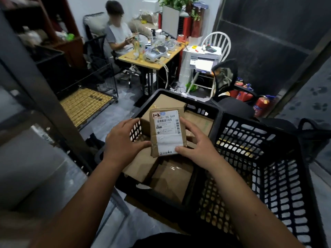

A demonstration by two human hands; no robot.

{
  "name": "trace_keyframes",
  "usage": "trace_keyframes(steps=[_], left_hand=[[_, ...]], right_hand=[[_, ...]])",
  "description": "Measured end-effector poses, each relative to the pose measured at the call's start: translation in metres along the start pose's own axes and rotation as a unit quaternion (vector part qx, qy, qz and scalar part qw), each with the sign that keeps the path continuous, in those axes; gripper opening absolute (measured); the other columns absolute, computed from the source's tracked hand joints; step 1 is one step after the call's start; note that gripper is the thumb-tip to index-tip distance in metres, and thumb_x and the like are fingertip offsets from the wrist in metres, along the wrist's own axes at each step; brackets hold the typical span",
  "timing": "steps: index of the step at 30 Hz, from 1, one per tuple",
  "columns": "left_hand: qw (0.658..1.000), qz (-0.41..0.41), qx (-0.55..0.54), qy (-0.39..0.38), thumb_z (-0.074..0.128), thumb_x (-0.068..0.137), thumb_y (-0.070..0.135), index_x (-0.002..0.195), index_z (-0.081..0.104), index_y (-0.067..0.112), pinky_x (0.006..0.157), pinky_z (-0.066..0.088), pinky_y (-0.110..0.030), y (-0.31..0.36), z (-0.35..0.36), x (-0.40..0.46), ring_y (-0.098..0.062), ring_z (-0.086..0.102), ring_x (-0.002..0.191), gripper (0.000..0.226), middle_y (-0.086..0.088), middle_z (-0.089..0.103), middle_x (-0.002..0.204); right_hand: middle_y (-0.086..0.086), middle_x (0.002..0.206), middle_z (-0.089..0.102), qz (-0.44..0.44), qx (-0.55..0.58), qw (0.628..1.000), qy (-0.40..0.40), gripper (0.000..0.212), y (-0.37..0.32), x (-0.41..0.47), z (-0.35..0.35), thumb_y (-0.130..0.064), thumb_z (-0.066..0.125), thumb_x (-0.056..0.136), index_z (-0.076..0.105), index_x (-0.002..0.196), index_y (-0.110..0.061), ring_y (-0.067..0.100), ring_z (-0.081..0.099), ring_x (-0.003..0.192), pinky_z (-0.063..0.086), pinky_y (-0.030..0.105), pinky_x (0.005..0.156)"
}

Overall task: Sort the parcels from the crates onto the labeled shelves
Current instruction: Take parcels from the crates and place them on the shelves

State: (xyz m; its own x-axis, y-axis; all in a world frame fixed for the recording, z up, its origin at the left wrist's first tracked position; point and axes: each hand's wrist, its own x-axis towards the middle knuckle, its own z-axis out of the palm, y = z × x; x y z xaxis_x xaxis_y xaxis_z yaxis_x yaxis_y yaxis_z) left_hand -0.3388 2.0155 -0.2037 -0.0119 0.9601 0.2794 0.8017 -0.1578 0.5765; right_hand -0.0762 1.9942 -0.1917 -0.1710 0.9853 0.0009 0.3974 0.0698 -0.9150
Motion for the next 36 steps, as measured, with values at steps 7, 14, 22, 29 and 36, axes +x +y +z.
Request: trace_keyframes(steps=[7, 14, 22, 29, 36], left_hand=[[0.993, -0.058, 0.012, 0.105, 0.088, 0.071, 0.057, 0.143, 0.060, 0.023, 0.105, 0.050, -0.049, 0.038, 0.004, -0.055, -0.023, 0.058, 0.127, 0.084, -0.002, 0.063, 0.140], [0.974, -0.146, 0.034, 0.169, 0.088, 0.076, 0.047, 0.142, 0.061, 0.022, 0.108, 0.048, -0.048, 0.053, -0.011, -0.127, -0.024, 0.057, 0.129, 0.076, -0.003, 0.062, 0.141], [0.926, -0.277, 0.061, 0.249, 0.089, 0.075, 0.050, 0.142, 0.061, 0.027, 0.111, 0.045, -0.044, 0.048, -0.047, -0.206, -0.022, 0.054, 0.132, 0.075, 0.001, 0.059, 0.144], [0.871, -0.366, 0.099, 0.312, 0.091, 0.073, 0.042, 0.139, 0.064, 0.026, 0.108, 0.049, -0.045, 0.040, -0.094, -0.283, -0.024, 0.058, 0.128, 0.073, 0.002, 0.063, 0.142], [0.816, -0.410, 0.153, 0.378, 0.088, 0.077, 0.048, 0.137, 0.065, 0.022, 0.110, 0.044, -0.040, 0.039, -0.134, -0.396, -0.021, 0.055, 0.132, 0.069, 0.000, 0.063, 0.143]], right_hand=[[-0.020, 0.159, 0.037, -0.044, -0.004, 0.997, -0.068, 0.092, 0.005, -0.015, -0.023, -0.019, 0.083, 0.085, 0.034, 0.146, -0.067, 0.013, 0.043, 0.141, 0.041, 0.051, 0.117], [-0.020, 0.156, 0.042, -0.086, 0.024, 0.984, -0.157, 0.084, 0.002, -0.028, -0.003, -0.014, 0.073, 0.089, 0.037, 0.144, -0.067, 0.019, 0.044, 0.143, 0.044, 0.058, 0.113], [-0.020, 0.158, 0.038, -0.135, 0.038, 0.952, -0.273, 0.084, -0.031, -0.048, 0.048, -0.012, 0.075, 0.091, 0.038, 0.141, -0.068, 0.006, 0.036, 0.145, 0.042, 0.048, 0.115], [-0.016, 0.154, 0.044, -0.174, 0.071, 0.906, -0.379, 0.085, -0.061, -0.073, 0.128, -0.010, 0.075, 0.089, 0.040, 0.143, -0.066, 0.010, 0.046, 0.141, 0.052, 0.047, 0.109], [-0.013, 0.153, 0.046, -0.236, 0.090, 0.842, -0.477, 0.083, -0.100, -0.138, 0.206, -0.001, 0.073, 0.088, 0.044, 0.147, -0.052, 0.006, 0.049, 0.137, 0.058, 0.023, 0.095]])
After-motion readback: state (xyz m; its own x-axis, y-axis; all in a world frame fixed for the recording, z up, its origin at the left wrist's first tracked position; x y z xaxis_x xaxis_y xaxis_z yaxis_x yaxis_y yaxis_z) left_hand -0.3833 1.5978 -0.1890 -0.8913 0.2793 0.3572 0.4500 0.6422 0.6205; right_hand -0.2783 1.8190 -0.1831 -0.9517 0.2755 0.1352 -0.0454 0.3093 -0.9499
